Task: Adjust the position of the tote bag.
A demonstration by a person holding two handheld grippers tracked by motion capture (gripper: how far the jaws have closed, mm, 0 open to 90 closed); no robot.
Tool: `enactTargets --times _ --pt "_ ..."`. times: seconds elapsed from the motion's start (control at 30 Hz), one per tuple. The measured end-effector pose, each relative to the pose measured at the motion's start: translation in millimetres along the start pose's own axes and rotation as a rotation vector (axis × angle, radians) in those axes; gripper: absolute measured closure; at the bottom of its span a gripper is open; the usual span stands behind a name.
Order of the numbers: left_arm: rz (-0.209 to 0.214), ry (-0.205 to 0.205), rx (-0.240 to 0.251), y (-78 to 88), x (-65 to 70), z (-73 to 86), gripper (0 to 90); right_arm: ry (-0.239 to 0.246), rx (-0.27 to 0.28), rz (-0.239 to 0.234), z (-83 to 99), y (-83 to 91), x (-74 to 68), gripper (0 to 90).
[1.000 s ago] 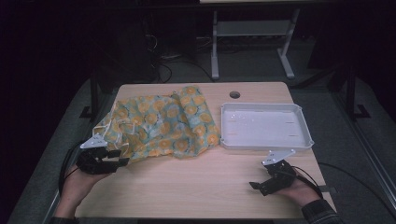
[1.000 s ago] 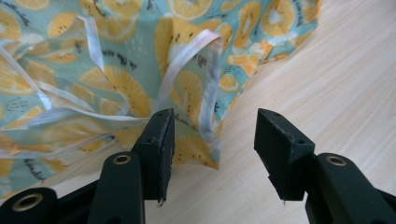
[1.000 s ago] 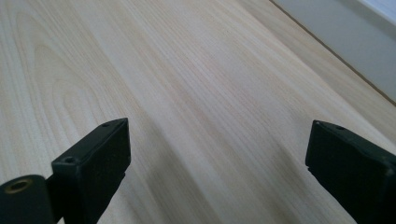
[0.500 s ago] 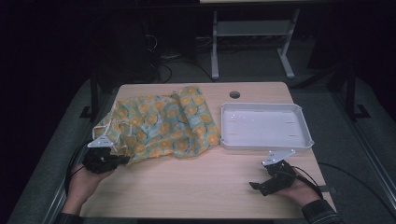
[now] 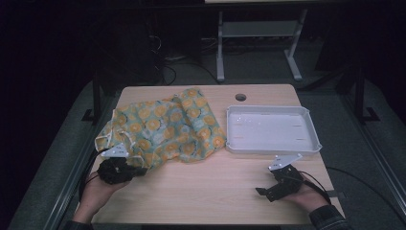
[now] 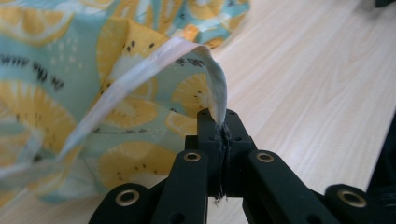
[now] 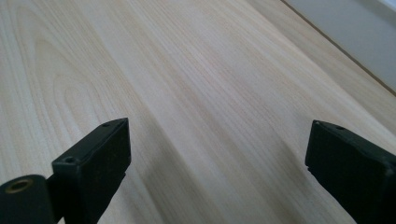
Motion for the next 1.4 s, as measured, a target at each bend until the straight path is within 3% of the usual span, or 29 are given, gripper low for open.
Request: enactTargets --times 0.57,1.1,1.4 --pt "0.087 -0.063 -0.038 -31.9 20.6 -15.8 88.1 0.009 -0.009 0.002 1.2 -2.3 0.3 6.1" --pt "0.162 -0.110 -0.093 -73.6 38.9 -33.8 88.1 0.005 -0.022 0.003 2.2 -2.6 -0.5 6.1" --pt "0.200 -0.155 -0.148 -102.2 48.3 -50.1 88.1 0.007 -0.022 0.001 1.9 -2.7 -0.9 6.1"
Point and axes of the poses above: each handheld gripper's, and its own axes: y roughly backward along the jaws, z roughly out of its underside, x roughly to its right, the point moved 4 cm from there along -y, roughly forward along the jaws, and after that the axes turned 13 degrees about z, right-handed, at the moved point
